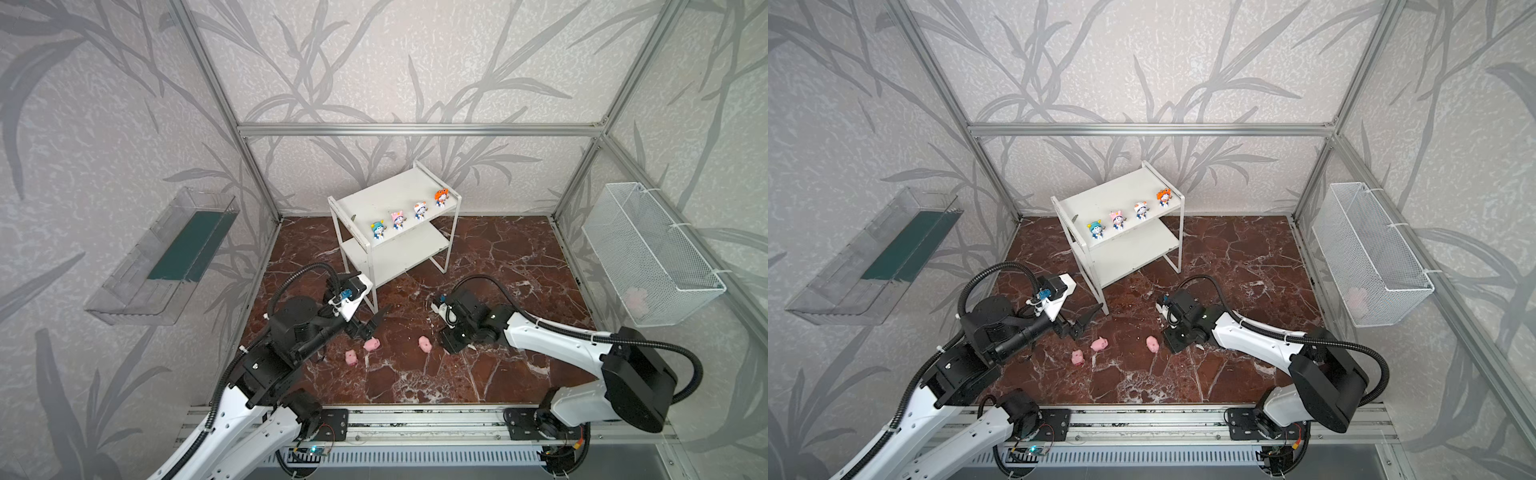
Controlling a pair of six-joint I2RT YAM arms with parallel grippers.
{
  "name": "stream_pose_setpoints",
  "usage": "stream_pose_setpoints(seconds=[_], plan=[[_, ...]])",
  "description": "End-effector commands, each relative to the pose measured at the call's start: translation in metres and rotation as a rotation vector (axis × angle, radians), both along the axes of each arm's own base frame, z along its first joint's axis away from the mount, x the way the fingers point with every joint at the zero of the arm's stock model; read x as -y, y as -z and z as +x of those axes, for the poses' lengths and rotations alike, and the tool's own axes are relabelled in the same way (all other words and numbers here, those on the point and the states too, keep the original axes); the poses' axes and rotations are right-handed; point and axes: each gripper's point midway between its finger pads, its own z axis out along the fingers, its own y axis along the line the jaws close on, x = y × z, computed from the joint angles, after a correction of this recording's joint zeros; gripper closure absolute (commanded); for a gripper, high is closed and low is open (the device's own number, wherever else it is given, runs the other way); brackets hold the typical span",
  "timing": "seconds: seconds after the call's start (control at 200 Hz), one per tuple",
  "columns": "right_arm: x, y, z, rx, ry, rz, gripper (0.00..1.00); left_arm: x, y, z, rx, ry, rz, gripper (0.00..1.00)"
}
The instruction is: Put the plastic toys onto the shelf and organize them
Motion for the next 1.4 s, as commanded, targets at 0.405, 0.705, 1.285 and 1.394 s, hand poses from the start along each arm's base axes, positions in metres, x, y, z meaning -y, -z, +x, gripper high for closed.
stream_pose_setpoints(seconds=[0.405, 0.705, 1.285, 1.394], plan=[[0.014, 0.022, -0.009, -0.037, 0.01, -0.048, 0.45, 0.009, 0.006, -0.007, -0.015, 0.072, 0.009, 0.01], [0.01, 0.029, -0.007, -0.044, 0.012, -0.051, 0.5, 0.045, 0.038, -0.032, -0.263, 0.324, 0.077, 0.01], [0.005, 0.015, 0.004, 0.009, 0.006, -0.033, 0.81, 0.038, 0.064, -0.035, -0.398, 0.26, 0.09, 0.01], [0.0, 0.005, 0.01, 0.039, -0.001, -0.016, 0.8, 0.027, 0.062, -0.036, -0.365, 0.21, 0.08, 0.01]])
